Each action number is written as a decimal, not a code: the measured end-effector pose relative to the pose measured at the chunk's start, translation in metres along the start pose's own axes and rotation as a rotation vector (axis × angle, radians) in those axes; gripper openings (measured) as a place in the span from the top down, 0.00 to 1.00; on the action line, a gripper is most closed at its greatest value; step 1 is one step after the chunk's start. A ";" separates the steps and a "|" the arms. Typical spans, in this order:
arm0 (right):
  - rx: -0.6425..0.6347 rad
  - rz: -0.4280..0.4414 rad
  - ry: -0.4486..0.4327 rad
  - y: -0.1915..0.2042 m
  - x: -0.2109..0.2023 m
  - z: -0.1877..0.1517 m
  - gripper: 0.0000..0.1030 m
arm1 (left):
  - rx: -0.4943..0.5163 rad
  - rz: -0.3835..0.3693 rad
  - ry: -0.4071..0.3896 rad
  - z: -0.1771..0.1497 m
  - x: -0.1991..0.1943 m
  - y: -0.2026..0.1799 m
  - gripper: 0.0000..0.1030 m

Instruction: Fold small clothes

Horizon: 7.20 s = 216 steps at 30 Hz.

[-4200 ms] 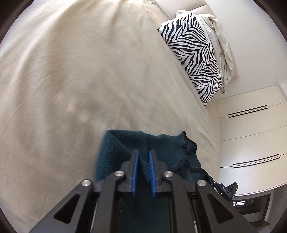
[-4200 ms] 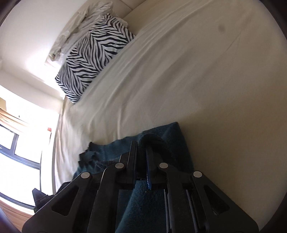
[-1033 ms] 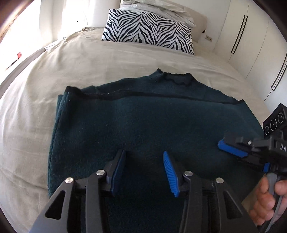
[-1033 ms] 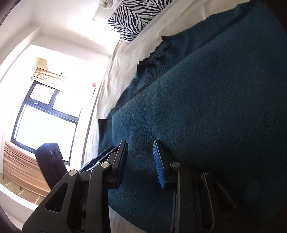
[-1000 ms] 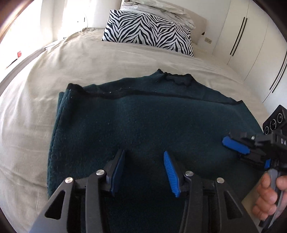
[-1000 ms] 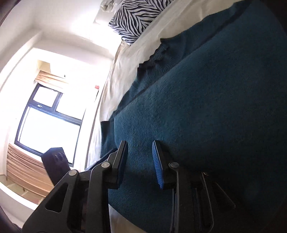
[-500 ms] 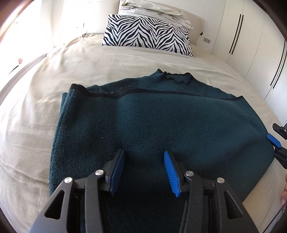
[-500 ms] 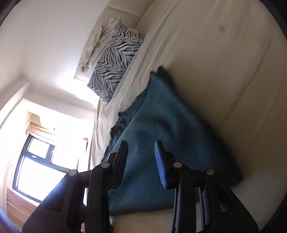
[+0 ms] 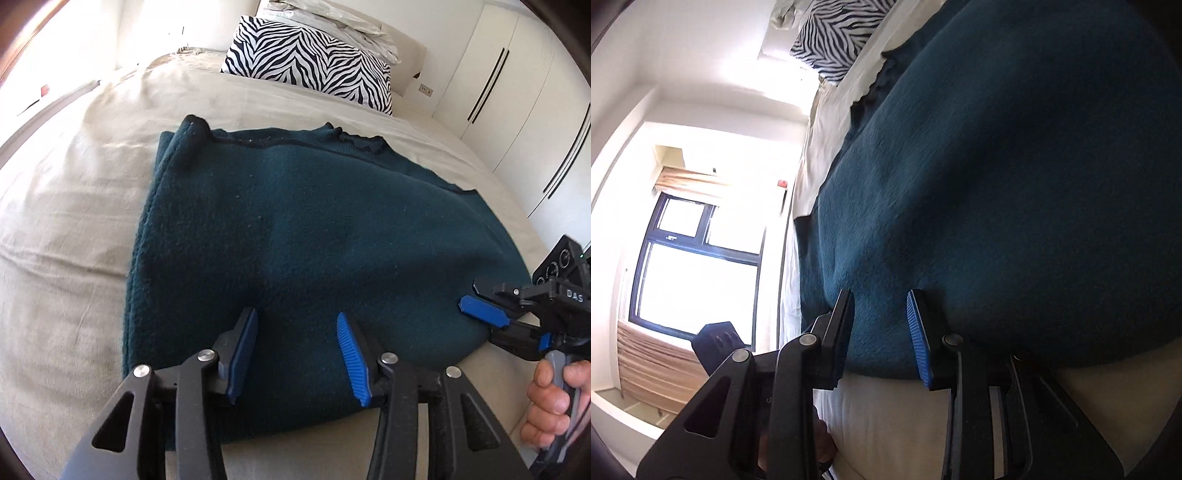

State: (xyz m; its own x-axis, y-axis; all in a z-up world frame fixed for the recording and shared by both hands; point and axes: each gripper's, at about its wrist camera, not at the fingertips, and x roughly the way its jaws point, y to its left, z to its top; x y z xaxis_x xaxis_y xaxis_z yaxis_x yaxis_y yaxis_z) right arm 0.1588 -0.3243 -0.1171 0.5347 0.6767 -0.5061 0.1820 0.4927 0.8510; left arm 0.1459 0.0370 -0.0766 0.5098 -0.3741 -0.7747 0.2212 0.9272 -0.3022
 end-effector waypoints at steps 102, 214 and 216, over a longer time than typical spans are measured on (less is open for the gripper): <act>0.104 0.036 0.217 0.002 -0.021 0.140 0.41 | -0.357 -0.813 0.125 0.069 -0.002 -0.087 0.26; -0.327 -0.353 0.083 0.077 -0.193 0.070 0.79 | 0.057 -0.242 0.221 0.122 0.037 -0.110 0.59; -0.352 -0.320 0.105 0.094 -0.191 0.041 0.79 | 0.057 -0.234 0.210 0.109 0.011 -0.090 0.59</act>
State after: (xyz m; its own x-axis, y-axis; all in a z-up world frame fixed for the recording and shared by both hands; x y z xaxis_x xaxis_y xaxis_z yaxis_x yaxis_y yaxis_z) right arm 0.1075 -0.4302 0.0654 0.4083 0.5033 -0.7616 0.0244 0.8280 0.5603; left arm 0.2226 -0.0528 0.0029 0.2581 -0.5597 -0.7874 0.3610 0.8119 -0.4588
